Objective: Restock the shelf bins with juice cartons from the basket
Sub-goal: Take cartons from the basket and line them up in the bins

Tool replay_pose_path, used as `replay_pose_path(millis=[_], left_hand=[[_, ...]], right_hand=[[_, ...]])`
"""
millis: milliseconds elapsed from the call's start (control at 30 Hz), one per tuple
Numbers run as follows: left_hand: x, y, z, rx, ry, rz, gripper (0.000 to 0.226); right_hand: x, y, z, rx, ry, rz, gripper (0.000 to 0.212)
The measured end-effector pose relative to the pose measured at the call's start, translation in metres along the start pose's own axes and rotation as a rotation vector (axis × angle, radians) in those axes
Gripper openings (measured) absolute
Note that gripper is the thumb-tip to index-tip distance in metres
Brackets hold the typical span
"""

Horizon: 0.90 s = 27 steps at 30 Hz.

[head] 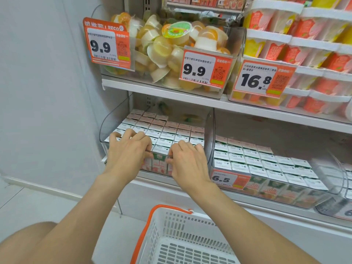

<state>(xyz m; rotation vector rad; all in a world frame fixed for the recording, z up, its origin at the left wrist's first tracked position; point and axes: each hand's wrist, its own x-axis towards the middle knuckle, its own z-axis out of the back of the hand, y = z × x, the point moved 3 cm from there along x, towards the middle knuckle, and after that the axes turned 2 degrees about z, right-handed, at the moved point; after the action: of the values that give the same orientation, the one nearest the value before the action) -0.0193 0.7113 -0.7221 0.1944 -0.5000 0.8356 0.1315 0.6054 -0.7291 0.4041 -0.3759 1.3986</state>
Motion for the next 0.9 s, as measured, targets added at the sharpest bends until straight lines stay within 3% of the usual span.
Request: replay_pose_path(millis=[133,233,333,500,633,733,900], left_hand=[[-0.003,-0.006,0.006,0.049,0.021,-0.001,0.027],[-0.004,-0.027,0.014,-0.007,0.05,0.043,0.053],[-0.006,-0.069,0.019,-0.045,0.096,-0.037,0.072],[-0.001,-0.136,0.031,-0.232,0.107,-0.11,0.049],[0.003,-0.179,0.029,-0.495,0.163,-0.076,0.038],[0.009,-0.201,0.021,-0.533,0.119,0.009,0.047],[0.015,-0.214,0.006,-0.499,0.035,0.198,0.038]], right_hand=[[-0.001,0.003,0.004,-0.055,0.076,0.026,0.017],[-0.001,0.008,0.028,-0.095,0.124,0.115,0.025],[-0.017,-0.004,0.062,-0.068,0.046,0.183,0.024],[-0.057,-0.089,0.104,-0.046,0.044,0.073,0.02],[-0.08,-0.154,0.119,-0.053,0.283,-0.066,0.026],[-0.085,-0.173,0.121,-0.029,0.428,-0.105,0.028],[-0.08,-0.174,0.108,-0.098,0.463,-0.067,0.02]])
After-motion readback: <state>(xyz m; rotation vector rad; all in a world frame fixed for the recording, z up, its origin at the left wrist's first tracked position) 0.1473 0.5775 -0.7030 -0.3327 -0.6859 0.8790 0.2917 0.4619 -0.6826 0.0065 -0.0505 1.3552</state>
